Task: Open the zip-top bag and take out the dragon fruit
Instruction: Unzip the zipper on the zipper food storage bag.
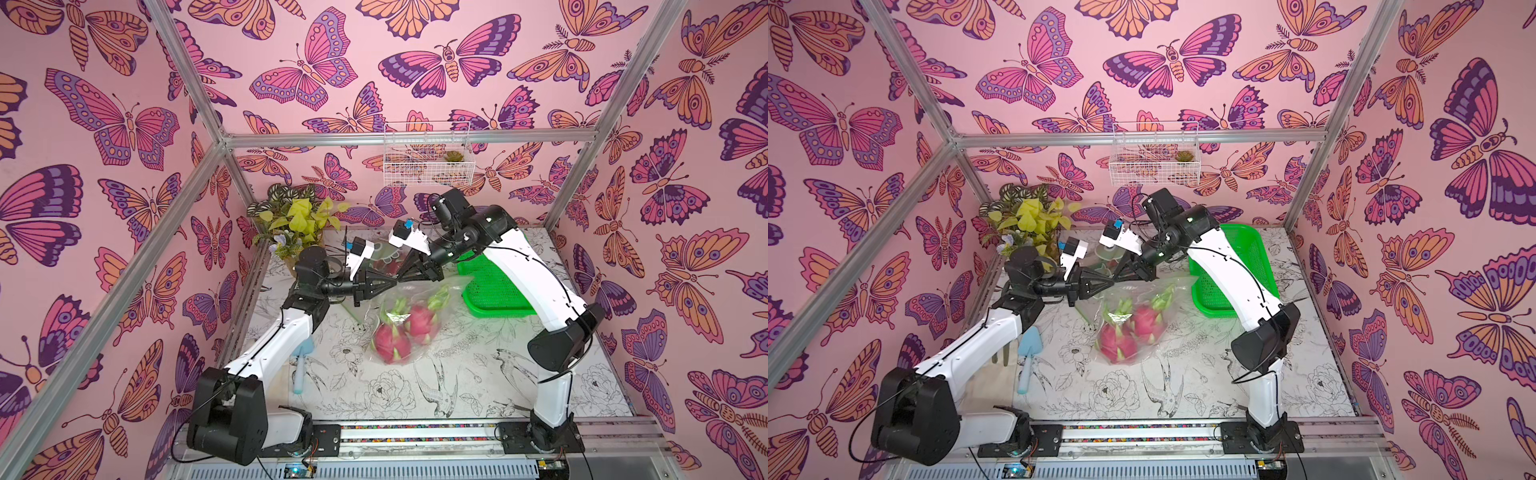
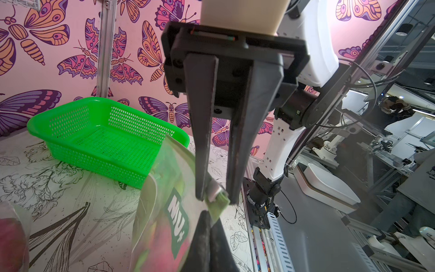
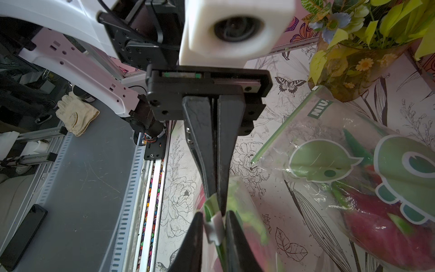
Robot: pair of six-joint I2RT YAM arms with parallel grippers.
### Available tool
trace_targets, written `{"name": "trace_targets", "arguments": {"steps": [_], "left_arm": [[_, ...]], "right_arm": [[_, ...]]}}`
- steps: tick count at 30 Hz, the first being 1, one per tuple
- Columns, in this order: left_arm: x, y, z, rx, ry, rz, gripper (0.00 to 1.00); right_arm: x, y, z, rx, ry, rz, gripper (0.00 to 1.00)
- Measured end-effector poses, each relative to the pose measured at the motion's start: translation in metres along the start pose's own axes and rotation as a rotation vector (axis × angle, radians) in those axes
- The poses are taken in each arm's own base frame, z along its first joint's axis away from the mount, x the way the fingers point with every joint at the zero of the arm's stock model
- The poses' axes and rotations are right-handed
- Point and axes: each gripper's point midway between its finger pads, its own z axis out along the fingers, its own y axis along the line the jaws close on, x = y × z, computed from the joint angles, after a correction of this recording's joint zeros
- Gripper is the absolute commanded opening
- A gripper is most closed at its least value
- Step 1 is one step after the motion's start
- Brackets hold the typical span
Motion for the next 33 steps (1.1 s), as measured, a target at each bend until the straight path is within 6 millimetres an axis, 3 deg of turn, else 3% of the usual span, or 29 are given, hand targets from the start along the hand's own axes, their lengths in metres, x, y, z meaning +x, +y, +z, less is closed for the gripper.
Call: {"name": "trace_targets", "arguments": {"steps": [4, 10, 14, 16, 23, 29, 33], "left_arm": [[-0.0005, -0.0017, 0.0003, 0.009, 0.002, 0.001, 0.0], [-0.0011, -0.003, 0.0005, 0.015, 0.003, 0.0, 0.0], [-0.0012, -0.0034, 0.0007, 0.017, 0.004, -0.003, 0.16], [-0.0033, -0.004, 0.0008, 0.018, 0.002, -0.003, 0.19], [-0.0065, -0.007, 0.0005, 0.024, 0.001, 0.002, 0.07], [-0.0071, -0.0074, 0.0005, 0.026, 0.0, 0.004, 0.11], [-0.0081, -0.0077, 0.0006, 0.027, 0.0, 0.005, 0.04]], "right_arm": [[0.0004, 0.0003, -0.0003, -0.001, 0.002, -0.005, 0.15], [0.0006, -0.0017, 0.0014, -0.003, 0.004, -0.012, 0.01], [0.0007, -0.0019, 0.0016, -0.003, 0.005, -0.016, 0.0], [0.0013, -0.0012, 0.0016, -0.005, 0.007, -0.014, 0.0], [0.0017, 0.0004, 0.0, -0.01, 0.014, -0.02, 0.0], [0.0025, 0.0038, -0.0017, -0.018, 0.02, -0.018, 0.0], [0.003, 0.004, -0.0016, -0.019, 0.021, -0.021, 0.0]]}}
